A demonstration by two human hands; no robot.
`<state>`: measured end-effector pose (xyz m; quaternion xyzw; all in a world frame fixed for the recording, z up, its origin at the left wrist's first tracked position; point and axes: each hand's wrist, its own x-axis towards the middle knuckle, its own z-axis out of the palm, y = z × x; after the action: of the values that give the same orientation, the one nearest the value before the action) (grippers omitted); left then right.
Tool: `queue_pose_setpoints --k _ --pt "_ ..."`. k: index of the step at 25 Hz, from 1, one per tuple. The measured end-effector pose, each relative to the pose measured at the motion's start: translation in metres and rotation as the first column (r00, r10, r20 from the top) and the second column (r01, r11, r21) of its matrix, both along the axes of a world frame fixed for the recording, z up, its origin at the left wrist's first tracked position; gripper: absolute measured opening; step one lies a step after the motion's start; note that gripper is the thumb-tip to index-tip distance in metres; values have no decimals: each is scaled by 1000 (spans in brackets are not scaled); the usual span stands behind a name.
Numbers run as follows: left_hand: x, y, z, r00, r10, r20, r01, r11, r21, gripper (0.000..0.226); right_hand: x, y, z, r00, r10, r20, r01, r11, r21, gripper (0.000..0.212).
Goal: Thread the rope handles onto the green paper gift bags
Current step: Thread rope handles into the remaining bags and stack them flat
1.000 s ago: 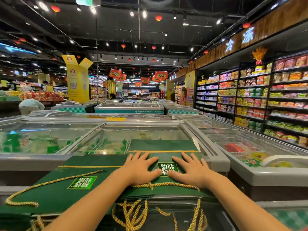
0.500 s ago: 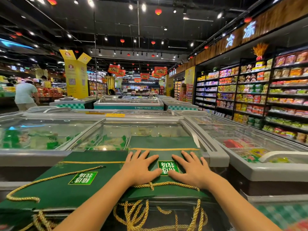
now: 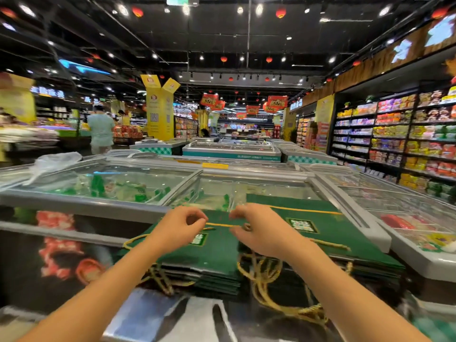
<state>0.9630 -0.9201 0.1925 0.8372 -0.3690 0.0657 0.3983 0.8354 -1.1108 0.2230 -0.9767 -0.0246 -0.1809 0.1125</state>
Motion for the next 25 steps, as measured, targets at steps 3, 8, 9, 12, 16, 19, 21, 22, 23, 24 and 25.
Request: queue_pose_setpoints --k 3,8,9,12,16,19,21,22,23,24,25 --pt "12 61 -20 992 76 98 -90 985 149 16 25 50 -17 996 91 -18 -92 995 -45 38" --pt "29 123 -64 982 93 162 -141 938 317 40 42 96 -86 989 -11 -145 -9 990 -140 43" --pt "30 128 -73 982 86 170 -138 937 320 43 43 98 -99 987 -71 -141 46 984 -172 44" --pt "33 130 -95 965 125 229 -177 960 218 43 39 96 -117 984 -159 -85 148 982 -118 44" --pt "27 130 -103 943 186 275 -220 971 96 39 25 97 -114 987 -157 -29 158 987 37 35" --pt "14 139 -107 918 194 347 -230 971 66 38 8 97 -114 992 -124 31 123 992 34 34" --pt "-1 146 -109 894 200 402 -232 972 32 34 -5 96 -117 990 -101 93 99 995 31 35" --pt "-11 149 -111 885 204 418 -231 973 15 33 -11 95 -120 987 -89 131 85 996 37 35" --pt "-20 152 -111 878 205 432 -228 974 1 31 -17 95 -124 983 -73 168 68 997 34 33" --pt "-30 154 -111 874 205 440 -225 974 -8 29 -22 93 -129 979 -58 196 54 998 28 31" --pt "-40 157 -111 871 209 444 -224 974 -20 27 -27 92 -134 971 -43 233 38 999 25 31"
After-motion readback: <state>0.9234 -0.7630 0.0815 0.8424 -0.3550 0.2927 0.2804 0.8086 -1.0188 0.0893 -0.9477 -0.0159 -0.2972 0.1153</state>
